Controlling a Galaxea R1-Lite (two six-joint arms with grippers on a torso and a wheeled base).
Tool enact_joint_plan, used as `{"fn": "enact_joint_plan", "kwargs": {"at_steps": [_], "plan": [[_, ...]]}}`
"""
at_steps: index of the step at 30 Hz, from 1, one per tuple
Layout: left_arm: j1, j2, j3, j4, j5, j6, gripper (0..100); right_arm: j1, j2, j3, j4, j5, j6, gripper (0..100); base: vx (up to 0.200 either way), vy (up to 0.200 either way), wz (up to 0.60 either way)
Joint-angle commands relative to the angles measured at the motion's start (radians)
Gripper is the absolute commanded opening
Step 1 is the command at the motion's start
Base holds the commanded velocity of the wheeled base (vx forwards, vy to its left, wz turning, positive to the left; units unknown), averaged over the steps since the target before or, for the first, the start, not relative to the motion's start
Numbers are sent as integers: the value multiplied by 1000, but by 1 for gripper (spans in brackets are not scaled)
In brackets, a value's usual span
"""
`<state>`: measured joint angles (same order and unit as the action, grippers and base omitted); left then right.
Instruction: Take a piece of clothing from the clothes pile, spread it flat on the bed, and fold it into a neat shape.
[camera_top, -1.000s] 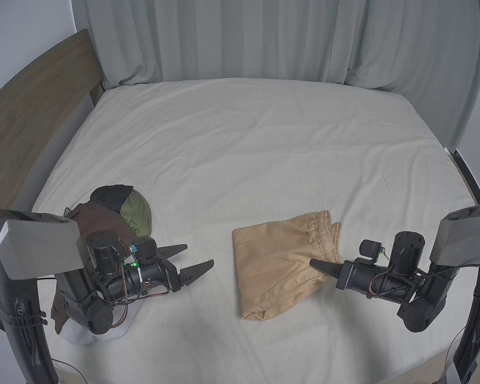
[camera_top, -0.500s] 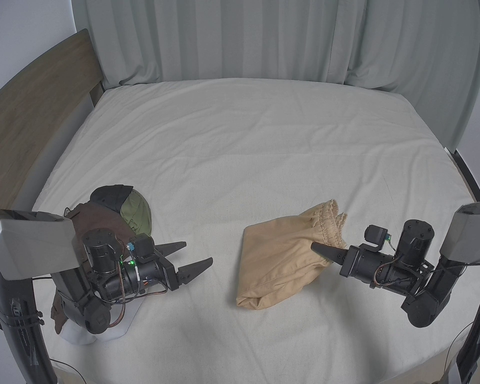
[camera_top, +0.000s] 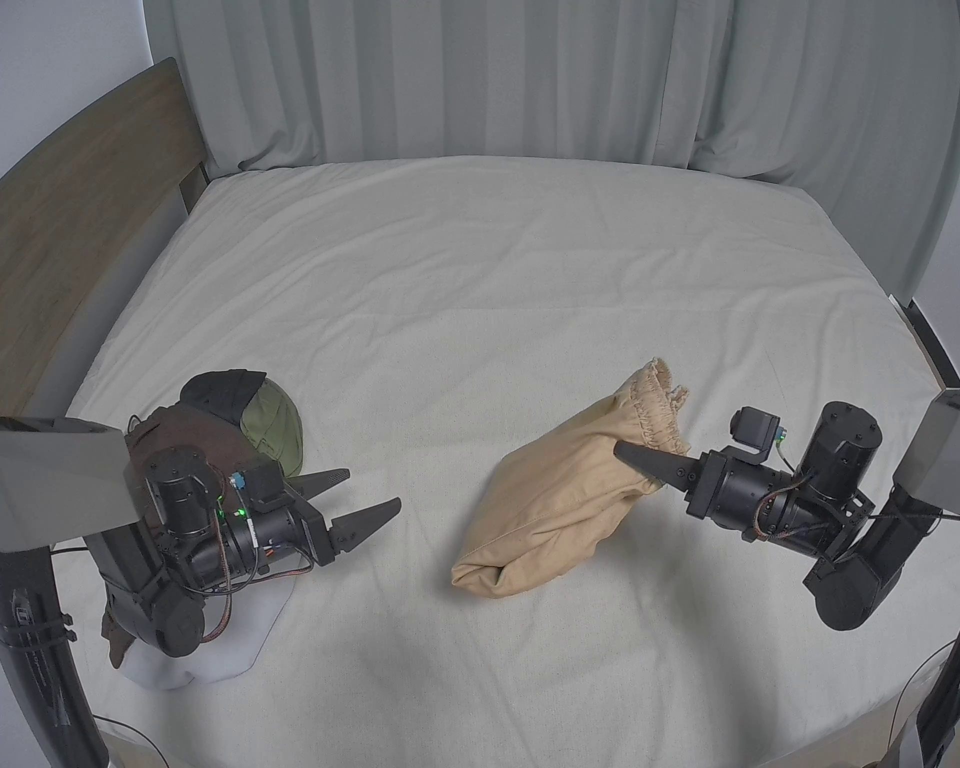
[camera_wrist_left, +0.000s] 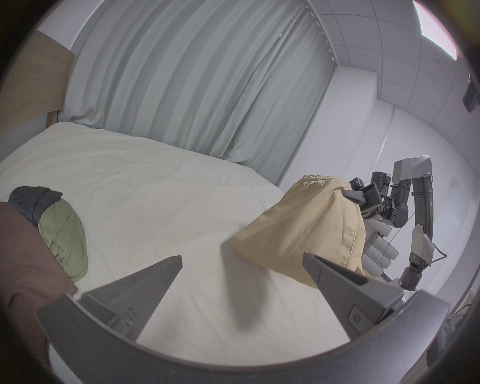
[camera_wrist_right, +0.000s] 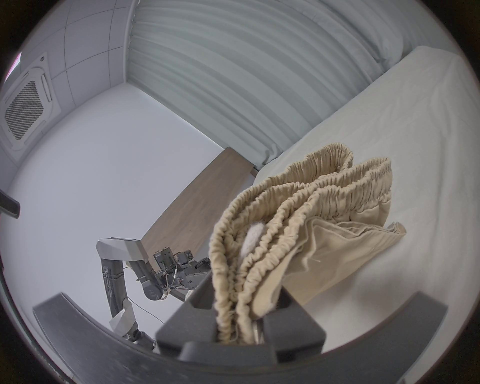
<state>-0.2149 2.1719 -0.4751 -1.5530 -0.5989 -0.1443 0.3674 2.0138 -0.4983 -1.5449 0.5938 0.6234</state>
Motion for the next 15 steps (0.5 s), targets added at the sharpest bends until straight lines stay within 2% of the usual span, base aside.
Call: {"fn": "enact_joint_plan", "kwargs": {"at_steps": [1, 8, 15], "plan": [[14, -35, 3, -1, -9, -3, 100, -4, -1, -26, 0, 18, 2, 0, 0, 0, 0], [19, -47, 1, -1, -10, -6, 100, 1, 3, -85, 0, 29, 4, 0, 0, 0, 0], [38, -73, 3, -1, -13, -8, 100, -1, 45, -195, 0, 29, 65, 0, 0, 0, 0]]}}
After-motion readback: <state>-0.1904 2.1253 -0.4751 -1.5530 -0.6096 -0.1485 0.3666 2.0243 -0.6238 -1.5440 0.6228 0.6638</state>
